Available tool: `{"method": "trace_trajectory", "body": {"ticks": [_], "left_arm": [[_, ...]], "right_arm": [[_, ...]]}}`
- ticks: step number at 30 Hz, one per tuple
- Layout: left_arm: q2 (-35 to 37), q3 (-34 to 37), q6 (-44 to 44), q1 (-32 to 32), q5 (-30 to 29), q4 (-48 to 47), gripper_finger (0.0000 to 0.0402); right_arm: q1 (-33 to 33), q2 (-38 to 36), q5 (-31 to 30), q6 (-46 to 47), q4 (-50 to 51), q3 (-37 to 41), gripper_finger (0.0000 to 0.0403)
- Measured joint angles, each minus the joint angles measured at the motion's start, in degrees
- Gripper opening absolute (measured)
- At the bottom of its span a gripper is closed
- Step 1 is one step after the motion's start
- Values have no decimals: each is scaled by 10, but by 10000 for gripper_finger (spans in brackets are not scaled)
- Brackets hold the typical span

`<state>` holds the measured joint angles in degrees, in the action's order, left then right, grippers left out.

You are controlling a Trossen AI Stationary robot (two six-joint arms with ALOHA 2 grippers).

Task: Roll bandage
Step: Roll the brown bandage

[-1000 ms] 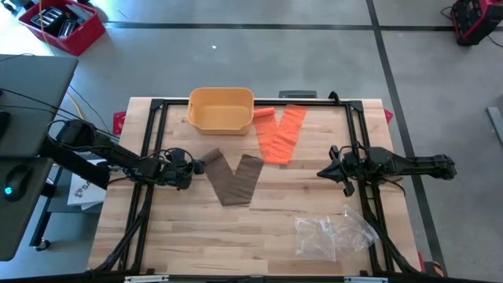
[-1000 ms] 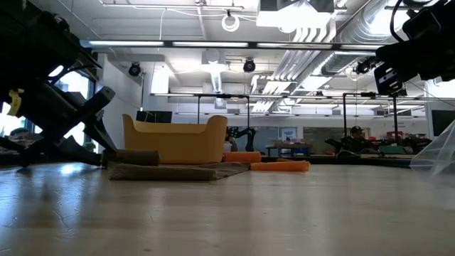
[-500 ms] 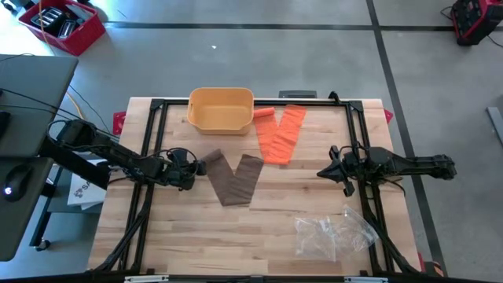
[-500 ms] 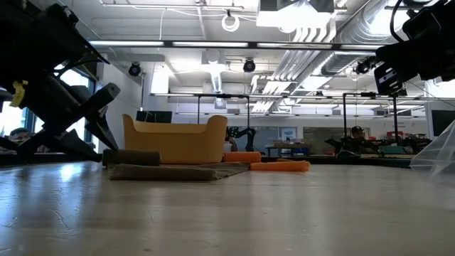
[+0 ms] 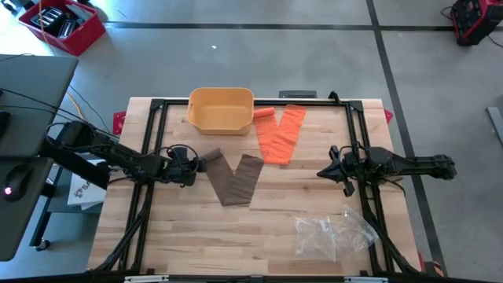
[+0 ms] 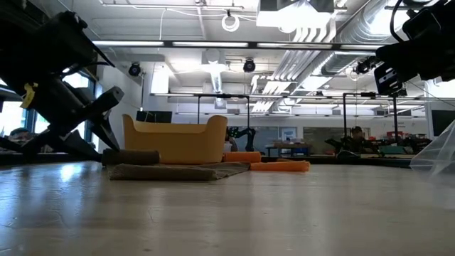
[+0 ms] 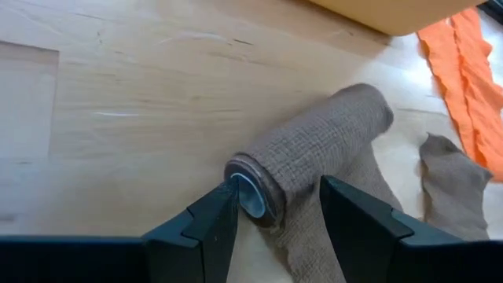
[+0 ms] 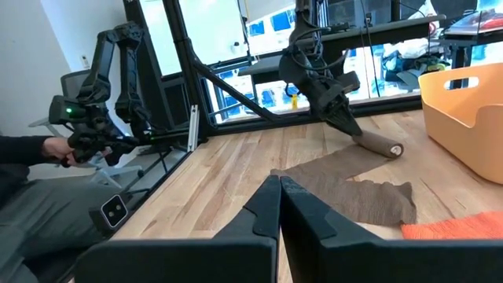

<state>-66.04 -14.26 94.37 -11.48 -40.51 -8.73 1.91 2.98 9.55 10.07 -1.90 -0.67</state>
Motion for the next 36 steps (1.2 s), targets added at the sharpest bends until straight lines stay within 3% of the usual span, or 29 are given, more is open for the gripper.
{"method": "trace_trajectory", "body": {"ticks": [11,26,30,36], "left_arm": [[-34,-1,-6,20,-3,6,158],[-53,0,-90,21,-23,27,29],[-37,1,-129,9,-39,31,6],[26,-6,-234,-13,-85,50,5]], "right_arm": [[0,0,0,0,0,0,0],[0,0,0,0,0,0,0],[0,0,0,1,0,0,0],[0,0,0,1,0,0,0]]}}
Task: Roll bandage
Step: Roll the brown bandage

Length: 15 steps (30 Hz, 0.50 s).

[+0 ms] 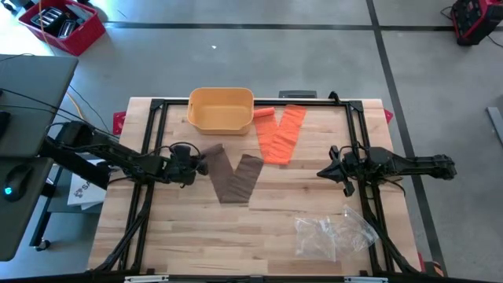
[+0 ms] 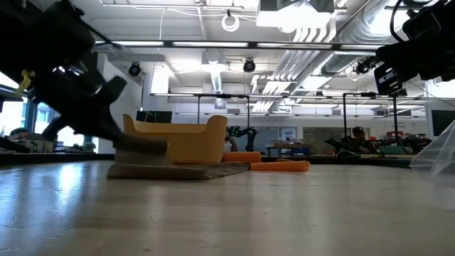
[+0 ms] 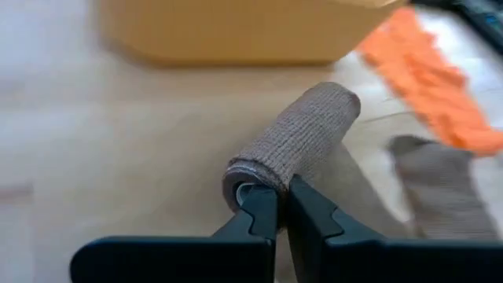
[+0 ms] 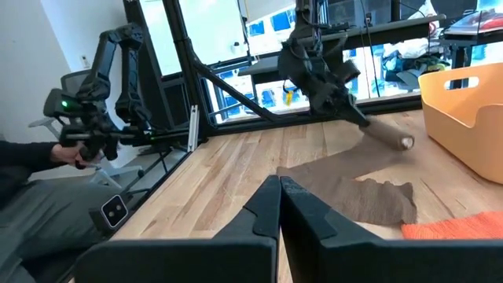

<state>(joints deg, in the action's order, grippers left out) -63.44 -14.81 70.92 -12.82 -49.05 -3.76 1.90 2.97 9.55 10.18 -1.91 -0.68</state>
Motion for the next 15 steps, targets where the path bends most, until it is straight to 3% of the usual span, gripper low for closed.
{"method": "trace_trajectory", "body": {"ticks": [7,15], "left_arm": [[53,-72,-199,-37,-38,5,4],[61,-179,-409,-98,-113,44,4]], "right_arm": [[0,0,0,0,0,0,0],[0,0,0,-1,0,0,0]]}}
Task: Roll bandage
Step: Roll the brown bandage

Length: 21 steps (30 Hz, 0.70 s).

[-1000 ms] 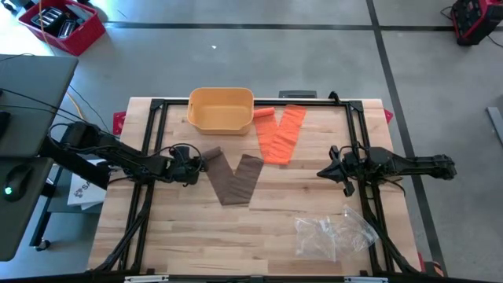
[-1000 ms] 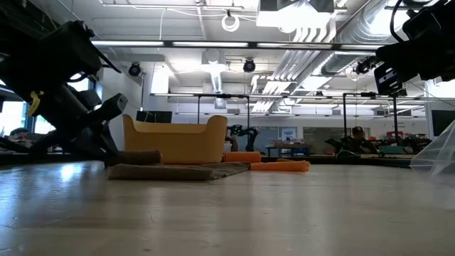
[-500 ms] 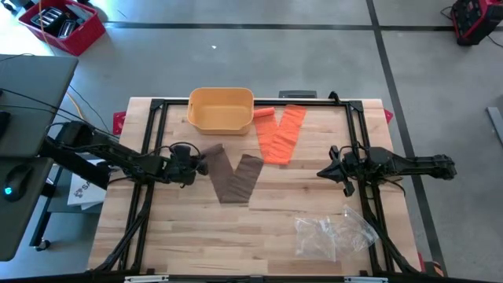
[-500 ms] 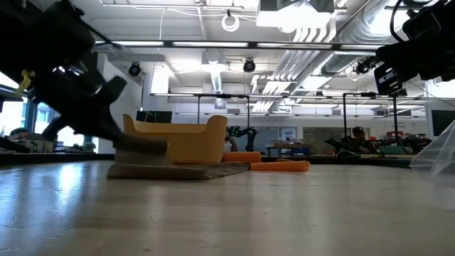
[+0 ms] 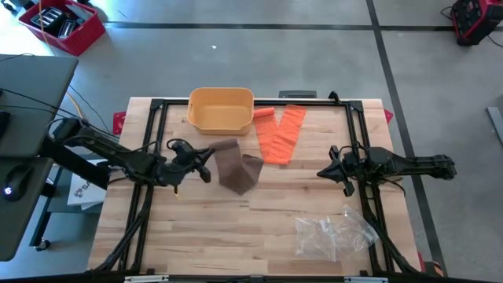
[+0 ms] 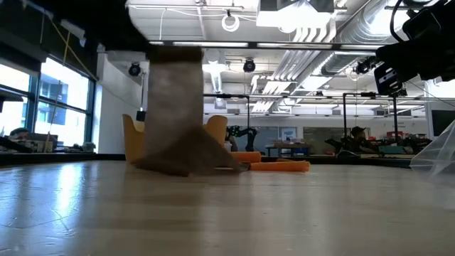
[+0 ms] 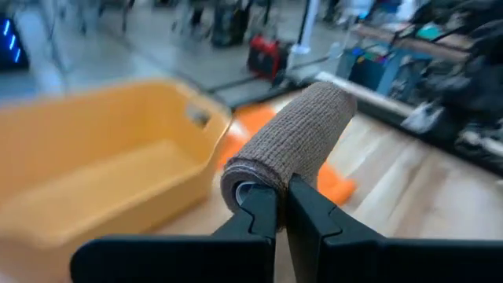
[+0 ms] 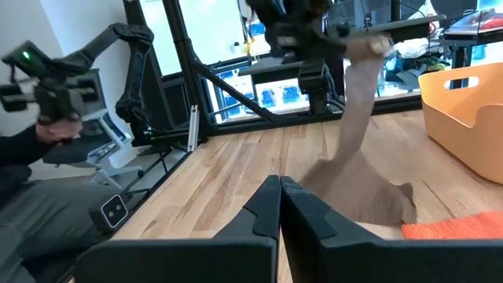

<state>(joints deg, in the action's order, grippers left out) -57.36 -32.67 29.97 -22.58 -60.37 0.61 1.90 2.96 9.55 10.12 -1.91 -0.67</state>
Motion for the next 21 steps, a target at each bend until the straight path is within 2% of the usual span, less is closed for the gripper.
{"method": "trace_trajectory", "body": {"ticks": [5,7,10,13,17,21], "left_arm": [[0,-65,-226,-29,8,140,4],[-1,-97,-328,-42,34,206,4],[-9,-156,-447,-71,108,259,4],[-33,-211,-517,-107,149,249,4],[-76,-244,-557,-129,90,238,4],[-114,-273,-572,-140,88,245,4]], "right_arm": [[0,0,0,1,0,0,0],[0,0,0,-1,0,0,0],[0,0,0,1,0,0,0],[0,0,0,-1,0,0,0],[0,0,0,-1,0,0,0],[0,0,0,-1,0,0,0]]}}
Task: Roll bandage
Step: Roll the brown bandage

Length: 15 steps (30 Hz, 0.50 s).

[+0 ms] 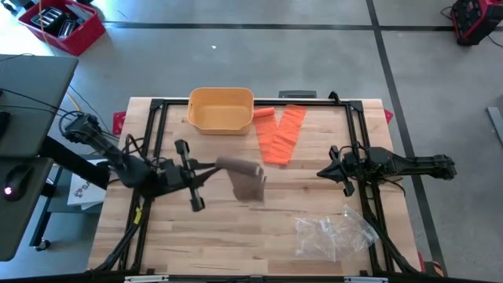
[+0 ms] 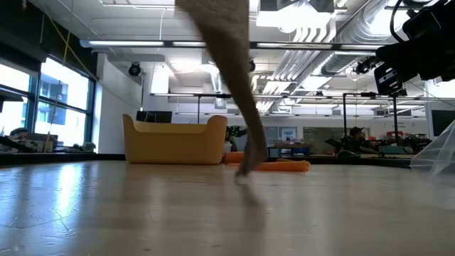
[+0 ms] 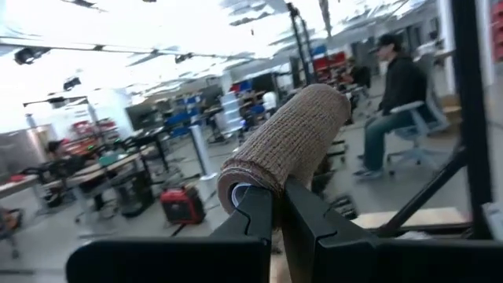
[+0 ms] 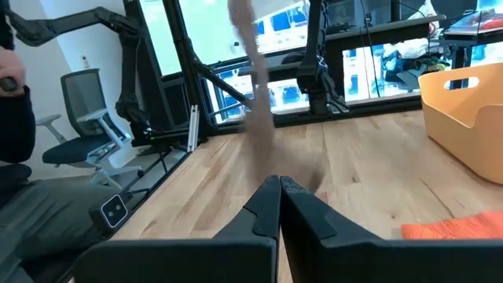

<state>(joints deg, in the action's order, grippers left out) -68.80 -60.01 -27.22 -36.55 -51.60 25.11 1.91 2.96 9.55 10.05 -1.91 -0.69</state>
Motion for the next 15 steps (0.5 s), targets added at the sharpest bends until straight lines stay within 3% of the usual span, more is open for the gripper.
{"method": "trace_trajectory", "body": {"ticks": [5,11,15], "left_arm": [[-44,-59,-25,-21,21,5,5],[-80,-122,-62,-61,9,5,9],[-91,-142,-65,-84,9,5,10]], "right_arm": [[0,0,0,4,-1,0,0],[0,0,-20,241,-76,0,0],[10,0,-19,270,-107,1,0]]}}
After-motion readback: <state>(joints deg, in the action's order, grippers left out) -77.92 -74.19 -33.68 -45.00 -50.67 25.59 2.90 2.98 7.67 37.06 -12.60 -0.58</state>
